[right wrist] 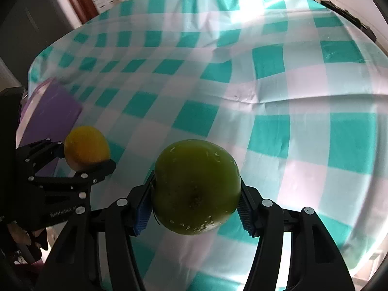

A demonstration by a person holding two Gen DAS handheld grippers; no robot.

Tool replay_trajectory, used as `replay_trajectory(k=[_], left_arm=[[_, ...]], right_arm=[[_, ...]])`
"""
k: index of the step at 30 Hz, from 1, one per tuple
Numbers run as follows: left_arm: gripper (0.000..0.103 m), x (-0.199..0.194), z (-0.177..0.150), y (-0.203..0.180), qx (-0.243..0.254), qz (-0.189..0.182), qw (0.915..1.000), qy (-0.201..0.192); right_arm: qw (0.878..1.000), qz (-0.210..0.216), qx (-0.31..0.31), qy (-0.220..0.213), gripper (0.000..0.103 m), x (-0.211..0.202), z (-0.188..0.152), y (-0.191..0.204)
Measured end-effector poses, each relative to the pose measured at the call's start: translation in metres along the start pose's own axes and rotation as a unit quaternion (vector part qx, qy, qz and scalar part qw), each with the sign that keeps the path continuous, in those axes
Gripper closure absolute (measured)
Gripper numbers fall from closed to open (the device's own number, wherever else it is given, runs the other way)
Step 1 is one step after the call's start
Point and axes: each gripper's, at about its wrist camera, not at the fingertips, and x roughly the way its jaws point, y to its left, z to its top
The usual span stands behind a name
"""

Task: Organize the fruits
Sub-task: 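Carry the green apple and yellow fruit with both grippers over the box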

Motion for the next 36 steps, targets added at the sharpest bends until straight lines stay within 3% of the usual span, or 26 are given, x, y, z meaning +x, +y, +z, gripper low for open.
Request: replay_trajectory(k=[7, 19, 29, 36], left_arm=[[0.037, -0.054, -0.042, -0.019, 0.001, 0.027, 0.9995, -0.016], [0.037, -0.111, -0.068, -0.044, 0.024, 0.067, 0.9966, -0.042], [0.037, -0.115, -0.076, -0.040, 0.032, 0.057, 0.9969, -0.043], [0.037, -0.127, -0.075, -0.008, 0.035, 0.042, 0.9963, -0.067]], right_arm=[[0.999, 0.026, -0.035, -0.002, 0.045, -0.026, -0.031, 0.001], [0.996, 0.054, -0.044, -0.048, 0.045, -0.068, -0.048, -0.007], [0.997, 0.048, -0.041, -0.046, 0.045, -0.071, -0.057, -0.002], [0.997, 0.037, -0.034, -0.052, 0.045, -0.068, -0.042, 0.025]])
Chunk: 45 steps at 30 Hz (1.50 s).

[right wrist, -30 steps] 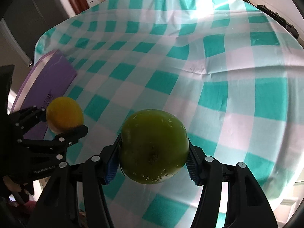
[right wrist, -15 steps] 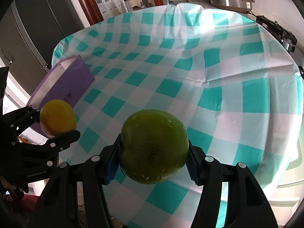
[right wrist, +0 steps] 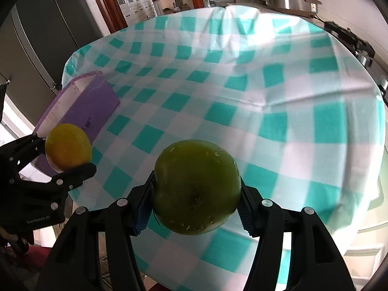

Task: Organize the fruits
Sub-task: 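Carry the green apple and yellow fruit with both grippers over the box, then open both grippers to release the green apple and yellow fruit into the box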

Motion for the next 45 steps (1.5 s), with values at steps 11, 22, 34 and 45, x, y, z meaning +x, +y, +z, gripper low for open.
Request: replay_trajectory(k=[11, 22, 34, 45], left_arm=[[0.037, -0.038, -0.015, 0.179, -0.083, 0.029, 0.9946, -0.055], [0.037, 0.003, -0.054, 0.363, -0.195, 0.055, 0.9785, 0.038], [0.037, 0.097, -0.024, 0.353, -0.134, 0.021, 0.9840, 0.116], [0.037, 0.123, -0.035, 0.351, -0.126, 0.012, 0.9825, 0.136]], right_arm=[[0.995, 0.065, -0.069, -0.025, 0.045, 0.039, 0.086, 0.176], [0.978, 0.068, -0.185, 0.067, 0.045, 0.126, 0.097, 0.343], [0.962, -0.044, -0.234, 0.135, 0.045, 0.184, 0.119, 0.353], [0.940, -0.083, -0.284, 0.172, 0.044, 0.204, 0.117, 0.353]])
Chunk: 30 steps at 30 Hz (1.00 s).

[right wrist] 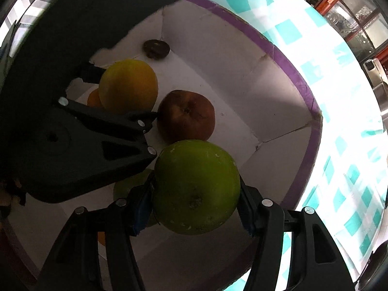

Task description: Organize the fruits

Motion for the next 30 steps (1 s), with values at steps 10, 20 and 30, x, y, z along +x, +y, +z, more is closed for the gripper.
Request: replay_trajectory(k=[10, 20, 30], left_arm=[[0.013, -0.018, -0.008, 0.010, 0.002, -0.012, 0.9985, -0.052], [0.002, -0.086, -0.031, 0.016, 0.003, 0.011, 0.9880, -0.154], [0.002, -0.098, -0.050, 0.047, -0.046, 0.023, 0.9948, -0.089]], right_arm=[[0.999, -0.016, 0.025, -0.014, 0.023, 0.004, 0.017, 0.003], [0.992, -0.009, 0.075, -0.096, 0.017, -0.035, 0.009, 0.000], [0.990, 0.051, 0.099, -0.089, 0.017, -0.040, 0.003, 0.021]])
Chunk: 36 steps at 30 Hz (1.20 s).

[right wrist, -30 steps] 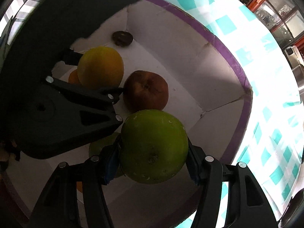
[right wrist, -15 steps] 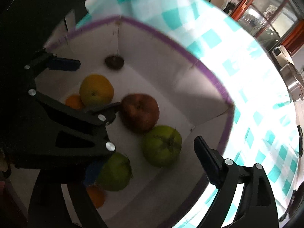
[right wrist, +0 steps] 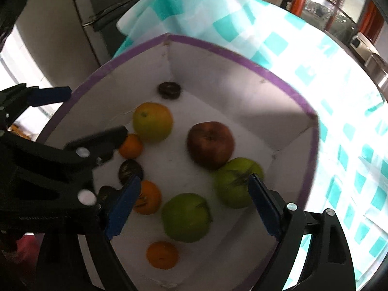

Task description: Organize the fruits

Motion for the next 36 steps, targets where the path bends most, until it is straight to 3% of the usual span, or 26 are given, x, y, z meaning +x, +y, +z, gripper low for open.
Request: replay_trajectory(k=[16, 36], left_arm=[[0.002, 0.017, -0.005, -0.003, 0.008, -0.012, 0.9996, 0.026], [0.002, 0.019, -0.006, -0.007, 0.014, -0.013, 0.9994, 0.028]], right_arm=[[1.000, -0.009, 0.007, 0.026, 0.017, 0.015, -0.007, 0.003], [0.999, -0.010, 0.011, 0.035, 0.017, 0.015, -0.011, -0.001]])
